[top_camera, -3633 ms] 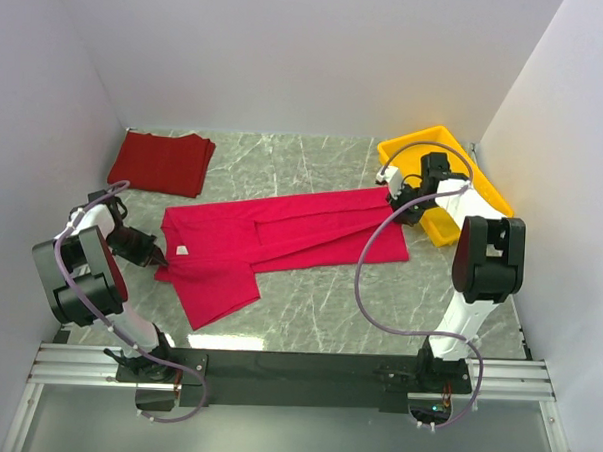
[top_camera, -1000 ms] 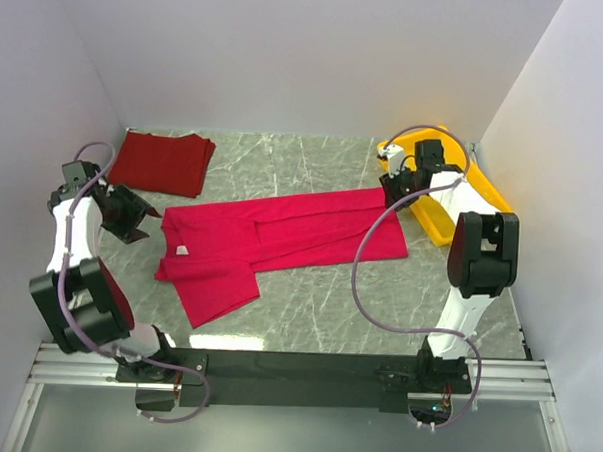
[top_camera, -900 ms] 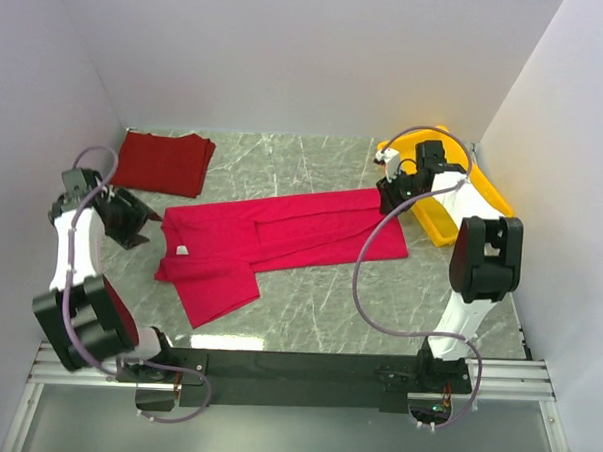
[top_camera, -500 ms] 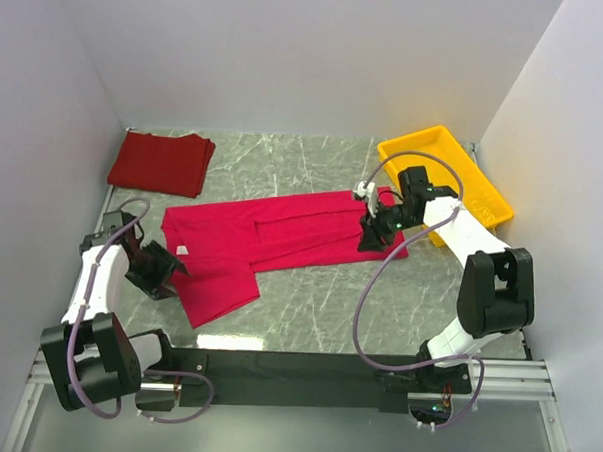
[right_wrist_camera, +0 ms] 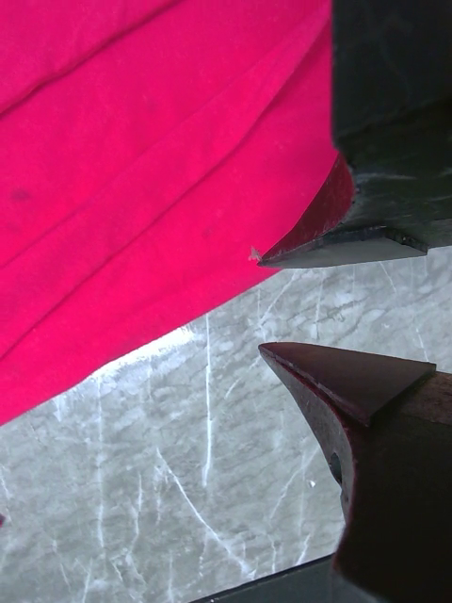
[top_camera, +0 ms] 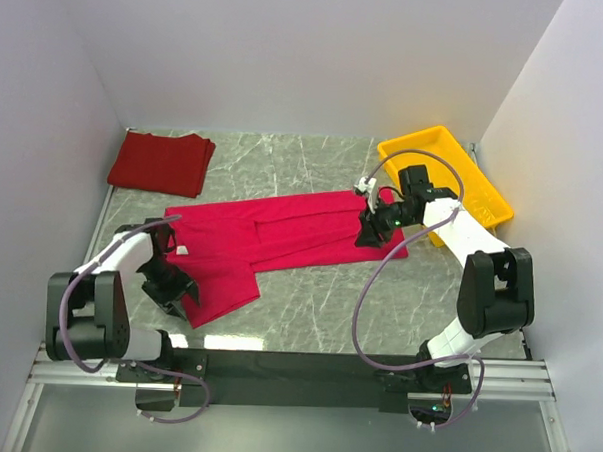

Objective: Fold and stack the t-shirts
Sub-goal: Fold the tshirt

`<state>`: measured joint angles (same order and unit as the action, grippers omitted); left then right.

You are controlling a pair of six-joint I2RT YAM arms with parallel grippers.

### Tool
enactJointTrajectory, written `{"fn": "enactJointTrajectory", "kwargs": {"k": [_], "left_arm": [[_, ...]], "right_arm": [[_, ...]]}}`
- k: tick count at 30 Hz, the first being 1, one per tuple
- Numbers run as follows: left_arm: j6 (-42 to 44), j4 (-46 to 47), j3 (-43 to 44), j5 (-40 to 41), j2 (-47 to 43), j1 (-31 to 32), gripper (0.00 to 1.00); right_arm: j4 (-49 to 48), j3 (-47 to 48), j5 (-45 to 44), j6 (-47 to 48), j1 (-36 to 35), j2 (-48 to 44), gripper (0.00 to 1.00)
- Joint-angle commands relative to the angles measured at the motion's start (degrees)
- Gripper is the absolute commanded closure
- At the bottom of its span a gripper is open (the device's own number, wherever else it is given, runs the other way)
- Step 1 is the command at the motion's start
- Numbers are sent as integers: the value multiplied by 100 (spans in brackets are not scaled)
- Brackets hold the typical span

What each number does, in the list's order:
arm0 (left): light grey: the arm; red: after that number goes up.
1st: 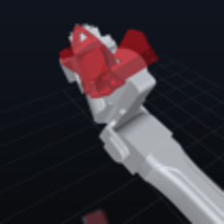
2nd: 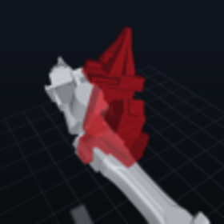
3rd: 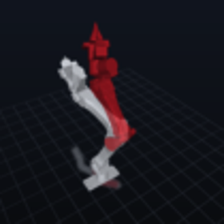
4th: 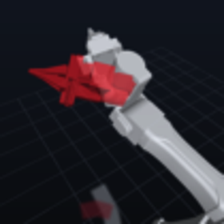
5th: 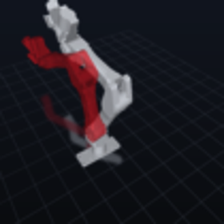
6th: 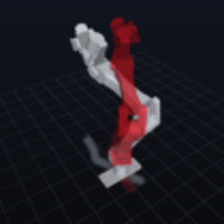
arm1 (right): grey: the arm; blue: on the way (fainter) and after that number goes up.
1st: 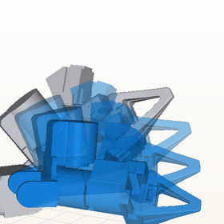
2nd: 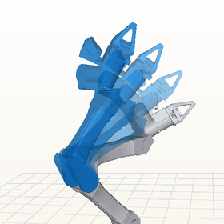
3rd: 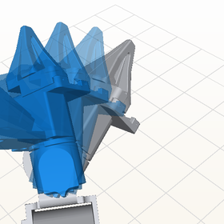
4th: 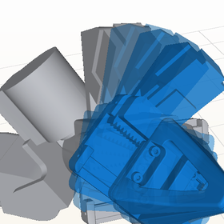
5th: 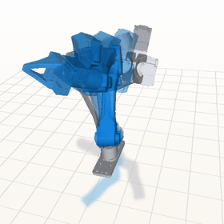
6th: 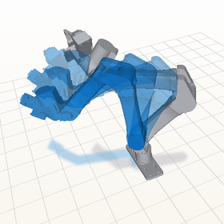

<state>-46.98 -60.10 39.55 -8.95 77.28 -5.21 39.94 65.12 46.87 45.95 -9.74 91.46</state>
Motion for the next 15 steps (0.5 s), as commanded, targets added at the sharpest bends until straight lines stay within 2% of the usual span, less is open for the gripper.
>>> {"fn": "enactJointTrajectory", "kwargs": {"k": [1, 5, 8, 9, 11, 12, 14, 15], "left_arm": [[-224, -38, 9, 254, 138, 248, 49], [-364, 322, -175, 201, 568, 477, 54], [-478, 577, -281, 218, 692, 679, 69], [-505, 630, -325, 210, 719, 723, 78], [-479, 692, -378, 271, 762, 758, 84], [-461, 701, -387, 315, 763, 759, 93], [-417, 684, -343, 297, 667, 767, 99], [-408, 631, -273, 358, 605, 767, 99]], "right_arm": [[-259, 27, 138, -157, 16, -207, 55], [-259, 53, 147, -201, 25, -164, 55], [-215, 149, 164, -210, 68, -137, 55], [-215, 159, 173, -218, 86, -146, 56], [-198, 202, 164, -218, 104, -137, 56], [-197, 220, 182, -218, 138, -129, 55], [-171, 273, 208, -236, 174, -111, 56], [-154, 282, 208, -227, 217, -93, 56]]}}
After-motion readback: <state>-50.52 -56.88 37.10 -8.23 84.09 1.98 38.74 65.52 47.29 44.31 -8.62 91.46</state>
